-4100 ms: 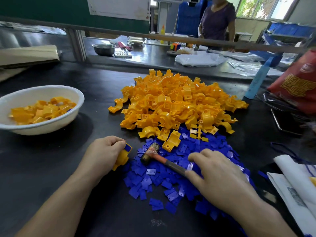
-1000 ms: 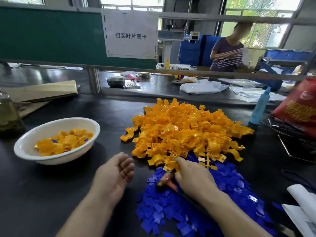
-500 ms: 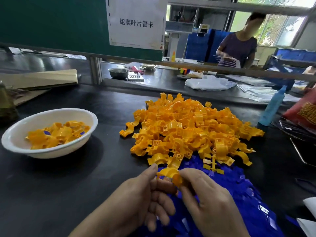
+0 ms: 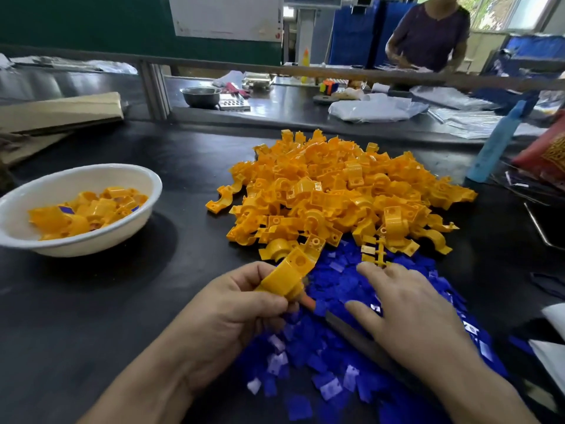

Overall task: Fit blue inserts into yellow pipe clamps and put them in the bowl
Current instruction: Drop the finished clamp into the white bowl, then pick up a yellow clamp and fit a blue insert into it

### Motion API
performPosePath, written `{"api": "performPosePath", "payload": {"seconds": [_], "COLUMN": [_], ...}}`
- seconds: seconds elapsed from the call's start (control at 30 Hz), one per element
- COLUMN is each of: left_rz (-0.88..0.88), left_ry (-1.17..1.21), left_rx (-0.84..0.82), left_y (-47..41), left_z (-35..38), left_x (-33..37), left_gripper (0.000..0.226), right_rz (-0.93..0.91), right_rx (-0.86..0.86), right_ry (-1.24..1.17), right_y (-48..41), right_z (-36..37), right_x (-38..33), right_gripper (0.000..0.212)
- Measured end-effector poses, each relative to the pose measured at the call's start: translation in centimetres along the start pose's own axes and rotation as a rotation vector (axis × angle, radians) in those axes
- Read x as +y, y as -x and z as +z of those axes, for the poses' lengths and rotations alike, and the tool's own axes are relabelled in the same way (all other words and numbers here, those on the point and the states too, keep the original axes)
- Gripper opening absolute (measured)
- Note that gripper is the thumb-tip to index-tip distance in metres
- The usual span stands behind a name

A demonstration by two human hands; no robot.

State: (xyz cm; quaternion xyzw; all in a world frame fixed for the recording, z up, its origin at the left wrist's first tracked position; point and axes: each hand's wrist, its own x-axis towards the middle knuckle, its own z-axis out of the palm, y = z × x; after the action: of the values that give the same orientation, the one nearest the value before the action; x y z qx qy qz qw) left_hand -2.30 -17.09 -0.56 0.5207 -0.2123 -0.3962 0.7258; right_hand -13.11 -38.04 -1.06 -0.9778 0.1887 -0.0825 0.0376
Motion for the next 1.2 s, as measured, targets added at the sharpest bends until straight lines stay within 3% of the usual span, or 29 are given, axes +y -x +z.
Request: {"api": "performPosePath", "payload": {"seconds": [0.1,0.2,0.4,0.63,0.73,0.83,1.0,1.2], "left_rz": [0.024,0.021,0.052,0.046,0.041,0.061,0.104,0.113], "left_ry": [0.046,0.133,0.126,0.146,0.152,0.143,0.129,0.1], "left_rx": [0.02,0.115,0.158,0.152,0.16,0.121,0.096,0.085], "left_y": [0.0,-0.2,-0.4,-0.3,-0.3,-0.3,-0.5,-0.4], "left_z": [0.2,0.4,0.6,0.8,0.8,1.0,1.0,1.3], "left_x": [0.0,0.0,0.0,0.0,-0.1,-0.1,-0.3,-0.3], "left_gripper": [0.014,0.025,0.005,0.019,0.03,0.025,0.022,0.02], "right_rz": [0.044,0.032,-0.008,-0.023,-0.026,-0.013,-0.03,-0.114], "right_rx": [-0.178,-0.209,-0.126,-0.056,-0.068,0.001,0.169,0.205], "right_ry": [0.067,0.037,-0.026,-0.113,-0.114,-0.162,-0.403,-0.407], "right_y": [-0.1,-0.3,-0.2,0.0,-0.1,-0.1,0.3,0.4], "right_z": [0.2,0.2,0.4,0.5,0.6,0.7,0.2,0.1], "right_x": [0.2,-0.2,-0.3,-0.2,0.1,0.2,-0.7,-1.3], "right_gripper": [0.055,0.039,0.021,0.009,0.019,0.023,0.008,0.007]}}
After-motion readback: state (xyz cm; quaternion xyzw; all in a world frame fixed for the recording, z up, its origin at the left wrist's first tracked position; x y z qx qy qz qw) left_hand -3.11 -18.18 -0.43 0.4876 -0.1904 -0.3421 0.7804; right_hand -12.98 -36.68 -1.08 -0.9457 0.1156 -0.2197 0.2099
